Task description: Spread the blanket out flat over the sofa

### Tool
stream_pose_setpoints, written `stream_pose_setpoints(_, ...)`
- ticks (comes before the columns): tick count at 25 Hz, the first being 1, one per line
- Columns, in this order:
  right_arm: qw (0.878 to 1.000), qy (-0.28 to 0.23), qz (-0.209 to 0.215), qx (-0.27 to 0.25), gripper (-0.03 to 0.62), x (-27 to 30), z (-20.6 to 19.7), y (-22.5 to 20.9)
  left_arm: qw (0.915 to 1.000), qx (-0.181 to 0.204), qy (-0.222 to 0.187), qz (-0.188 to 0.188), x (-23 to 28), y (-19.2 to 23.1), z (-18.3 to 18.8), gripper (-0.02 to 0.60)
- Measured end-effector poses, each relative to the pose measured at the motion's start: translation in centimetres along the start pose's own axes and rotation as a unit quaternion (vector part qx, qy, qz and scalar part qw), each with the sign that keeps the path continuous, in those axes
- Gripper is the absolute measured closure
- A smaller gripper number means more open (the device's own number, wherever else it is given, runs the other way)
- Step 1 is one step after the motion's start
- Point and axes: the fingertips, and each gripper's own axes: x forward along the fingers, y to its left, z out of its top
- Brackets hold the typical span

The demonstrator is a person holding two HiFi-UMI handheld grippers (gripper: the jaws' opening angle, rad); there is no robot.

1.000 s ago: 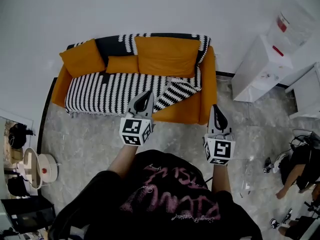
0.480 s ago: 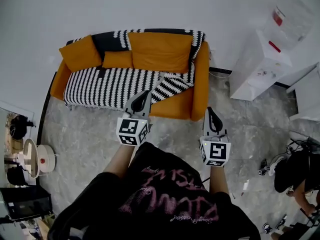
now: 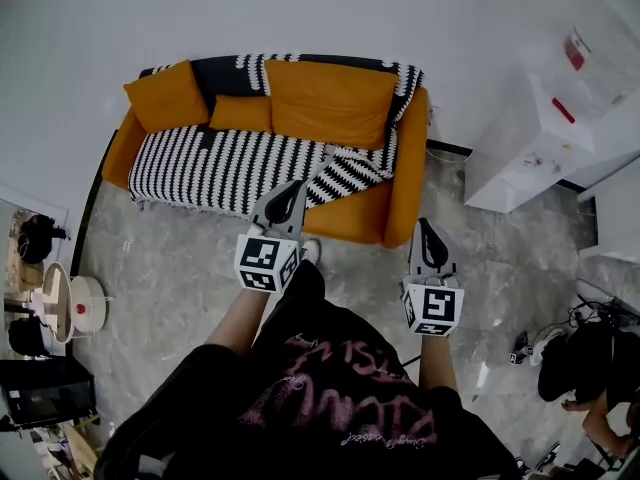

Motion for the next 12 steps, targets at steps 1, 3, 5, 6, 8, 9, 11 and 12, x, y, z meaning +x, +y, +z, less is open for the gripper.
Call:
stream_pose_setpoints(1,1.0,0.0,-0.002,-0.001,0.572,0.7,0.1,-0.1,1.0,-0.001,-0.002,-0.001,0.6,0.5,0.0,0.566)
stream_pose_setpoints(3,1.0,-0.002,-0.007,-0.004,0.572,2.2,0.3,-0.4,1.0,-0.006,-0.005,-0.003,1.9,1.4,0.1,0.566)
stream_pose_setpoints(5,1.0,-0.003,-0.013,-0.005,0.572,3.7,0.6,-0.6,0.9999,-0.011,-0.006,-0.005,3.3,2.4,0.1,0.566)
stream_pose_setpoints(6,1.0,-0.002,-0.015,-0.005,0.572,4.4,0.8,-0.7,0.9999,-0.012,-0.005,-0.007,3.9,2.9,0.0,0.566)
stream_pose_setpoints(8,1.0,0.001,-0.019,-0.003,0.572,5.6,1.0,-0.8,0.9998,-0.012,-0.003,-0.013,4.9,3.5,0.0,0.566)
stream_pose_setpoints(9,1.0,0.003,-0.021,-0.001,0.572,6.2,1.1,-0.9,0.9998,-0.011,-0.002,-0.016,5.4,3.8,0.1,0.566)
stream_pose_setpoints(11,1.0,0.007,-0.025,0.001,0.572,7.3,1.1,-1.0,0.9997,-0.014,0.0,-0.02,6.4,4.5,0.1,0.566)
stream_pose_setpoints(12,1.0,0.011,-0.025,0.0,0.572,7.7,1.0,-0.8,0.9996,-0.018,0.002,-0.021,6.7,5.0,0.0,0.566)
